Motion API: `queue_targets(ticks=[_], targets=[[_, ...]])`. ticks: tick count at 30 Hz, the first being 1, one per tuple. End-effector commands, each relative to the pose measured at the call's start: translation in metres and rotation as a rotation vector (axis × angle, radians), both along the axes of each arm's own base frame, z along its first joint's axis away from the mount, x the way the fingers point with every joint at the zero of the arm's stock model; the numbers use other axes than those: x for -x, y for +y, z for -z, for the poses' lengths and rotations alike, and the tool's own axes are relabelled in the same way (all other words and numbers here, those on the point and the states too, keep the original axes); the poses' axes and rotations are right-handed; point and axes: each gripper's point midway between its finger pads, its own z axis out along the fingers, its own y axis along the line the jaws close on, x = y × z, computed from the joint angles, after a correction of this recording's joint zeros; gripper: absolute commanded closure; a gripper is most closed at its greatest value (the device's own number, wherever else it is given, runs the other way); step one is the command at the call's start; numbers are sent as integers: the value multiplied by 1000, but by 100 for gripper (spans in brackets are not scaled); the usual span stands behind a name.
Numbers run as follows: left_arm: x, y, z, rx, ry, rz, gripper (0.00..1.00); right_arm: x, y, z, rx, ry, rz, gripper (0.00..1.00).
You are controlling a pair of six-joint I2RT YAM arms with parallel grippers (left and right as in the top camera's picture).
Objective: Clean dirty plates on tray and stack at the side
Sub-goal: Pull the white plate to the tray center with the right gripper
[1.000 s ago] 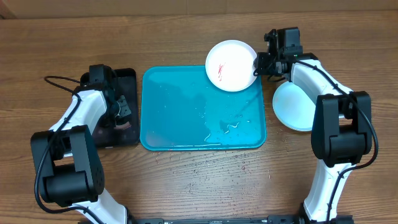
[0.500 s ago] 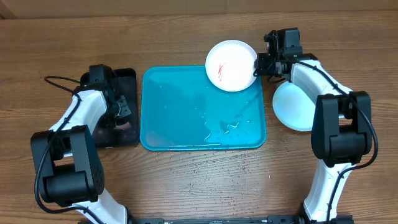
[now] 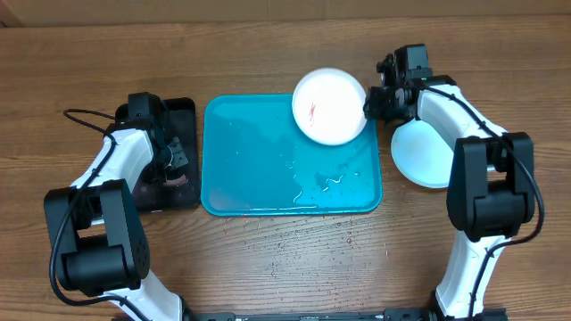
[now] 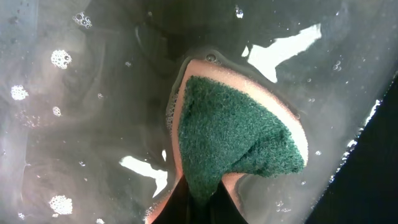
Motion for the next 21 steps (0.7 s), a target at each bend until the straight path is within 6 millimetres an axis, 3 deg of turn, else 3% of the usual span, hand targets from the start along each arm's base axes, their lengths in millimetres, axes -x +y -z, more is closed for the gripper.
queue_targets(ticks=[1,5,12,13,15,21], targets=[[-2,7,-6,-24,-7,8,95,12,9,-34,-57,35,56,96],[-2,7,-6,-24,-7,7,96,46,28,-26,-111,190,59,96],[-2,7,-6,-24,-6,8,96,64,69,-26,-135,234,7,96],[-2,7,-6,-24,-6,8,96,66,74,-26,-132,233,-6,92],[-2,7,-6,-24,-6,8,96,66,78,-24,-101,217,-19,62],[-2,7,-6,-24,-6,8,96,40,56,-20,67,93,34,56]])
